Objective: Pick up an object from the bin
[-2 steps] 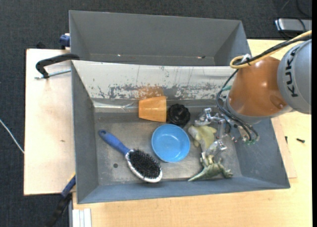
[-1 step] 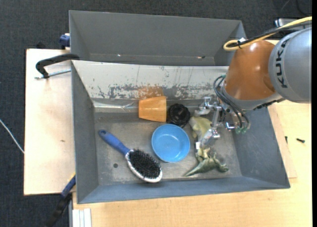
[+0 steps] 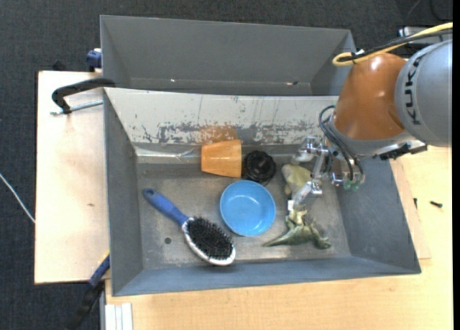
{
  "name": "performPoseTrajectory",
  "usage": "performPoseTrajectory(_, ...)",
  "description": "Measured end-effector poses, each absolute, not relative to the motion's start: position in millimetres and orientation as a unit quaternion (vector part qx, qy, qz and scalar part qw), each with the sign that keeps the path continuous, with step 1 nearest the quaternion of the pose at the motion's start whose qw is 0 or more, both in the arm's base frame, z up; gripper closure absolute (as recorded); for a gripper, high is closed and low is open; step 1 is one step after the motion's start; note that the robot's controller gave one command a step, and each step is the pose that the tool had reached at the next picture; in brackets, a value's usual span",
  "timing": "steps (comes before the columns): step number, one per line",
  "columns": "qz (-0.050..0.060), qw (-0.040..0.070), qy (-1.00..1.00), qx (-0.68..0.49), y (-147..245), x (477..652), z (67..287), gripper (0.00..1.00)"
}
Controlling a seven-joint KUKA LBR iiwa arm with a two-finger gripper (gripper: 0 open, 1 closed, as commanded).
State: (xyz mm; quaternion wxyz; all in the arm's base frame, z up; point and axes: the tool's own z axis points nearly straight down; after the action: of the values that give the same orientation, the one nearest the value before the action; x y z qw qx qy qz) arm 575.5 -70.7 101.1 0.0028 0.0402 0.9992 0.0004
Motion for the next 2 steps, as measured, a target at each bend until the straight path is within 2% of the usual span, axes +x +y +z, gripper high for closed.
performPoseTrajectory(1,-0.002,0.012,0.999,-0.045,-127,532.4,77,0.00)
performPoseTrajectory(2,-0.005,0.013,0.985,-0.173,-102,542.0,78,0.00)
